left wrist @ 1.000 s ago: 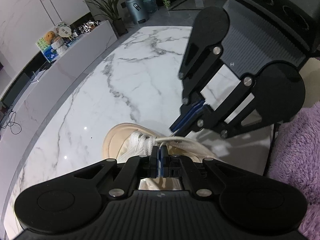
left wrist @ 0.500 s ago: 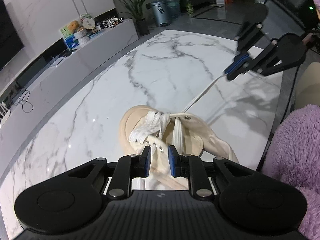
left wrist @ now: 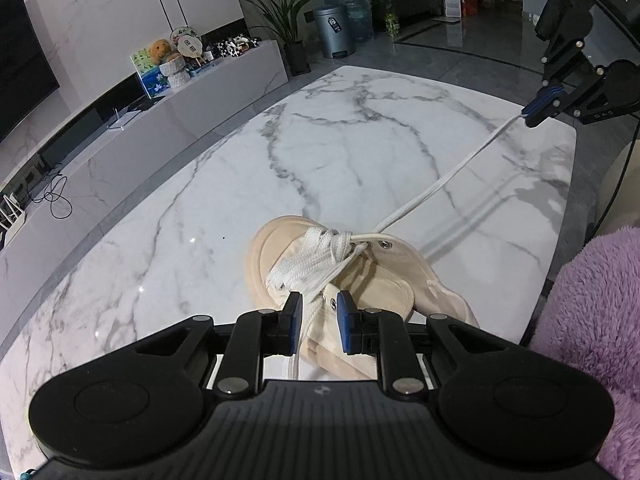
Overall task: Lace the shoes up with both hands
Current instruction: 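Pull the white lace through the eyelet with the right gripper, drawing it taut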
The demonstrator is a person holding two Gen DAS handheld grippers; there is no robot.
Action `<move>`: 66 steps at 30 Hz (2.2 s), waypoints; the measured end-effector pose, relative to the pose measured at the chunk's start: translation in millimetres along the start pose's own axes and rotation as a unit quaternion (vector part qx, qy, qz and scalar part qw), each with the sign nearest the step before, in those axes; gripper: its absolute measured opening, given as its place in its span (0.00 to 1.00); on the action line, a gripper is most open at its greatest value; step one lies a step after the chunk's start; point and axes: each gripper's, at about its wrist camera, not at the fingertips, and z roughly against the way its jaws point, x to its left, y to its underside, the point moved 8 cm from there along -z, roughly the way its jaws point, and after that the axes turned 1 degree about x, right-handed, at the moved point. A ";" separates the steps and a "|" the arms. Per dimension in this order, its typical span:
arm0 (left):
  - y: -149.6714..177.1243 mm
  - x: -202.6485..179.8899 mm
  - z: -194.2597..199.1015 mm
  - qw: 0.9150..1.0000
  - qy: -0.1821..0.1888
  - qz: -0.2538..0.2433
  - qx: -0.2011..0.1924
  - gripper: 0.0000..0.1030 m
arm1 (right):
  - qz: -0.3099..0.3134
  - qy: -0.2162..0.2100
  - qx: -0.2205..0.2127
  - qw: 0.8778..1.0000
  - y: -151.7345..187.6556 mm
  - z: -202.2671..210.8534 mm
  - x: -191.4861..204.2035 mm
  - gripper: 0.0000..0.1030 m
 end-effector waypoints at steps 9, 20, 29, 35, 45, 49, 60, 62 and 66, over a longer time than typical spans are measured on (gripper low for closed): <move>-0.1 -5.1 1.1 1.000 0.007 0.001 -0.010 0.31 | -0.003 0.014 0.008 1.000 1.1 7.2 -0.6 0.03; 15.5 17.8 -9.1 0.996 0.040 0.075 -0.006 0.40 | 0.005 0.007 -0.006 1.000 -15.9 8.3 12.4 0.03; 33.4 43.5 -0.6 0.986 0.088 0.142 -0.024 0.36 | 0.010 0.000 -0.011 1.000 -21.5 5.0 21.6 0.03; 48.5 58.5 -4.3 0.981 0.082 0.174 -0.014 0.32 | 0.017 -0.002 -0.014 1.000 -25.3 4.4 27.5 0.03; 56.7 51.0 -31.5 0.985 0.063 0.160 0.026 0.00 | 0.013 0.001 -0.021 1.000 -30.7 2.8 29.9 0.03; 63.0 62.7 -25.2 0.985 0.025 0.165 0.035 0.00 | 0.007 0.011 -0.017 1.000 -27.8 4.5 23.6 0.03; 60.3 56.0 -17.4 0.987 0.038 0.153 0.023 0.23 | -0.026 0.023 -0.016 0.999 -17.7 0.0 11.0 0.03; 57.2 51.5 -19.5 0.988 0.042 0.144 0.020 0.36 | -0.026 0.020 -0.020 0.999 -18.3 1.5 14.1 0.03; 55.3 46.2 -28.1 0.989 0.042 0.136 0.026 0.35 | -0.026 0.015 -0.025 0.999 -18.9 3.6 19.7 0.03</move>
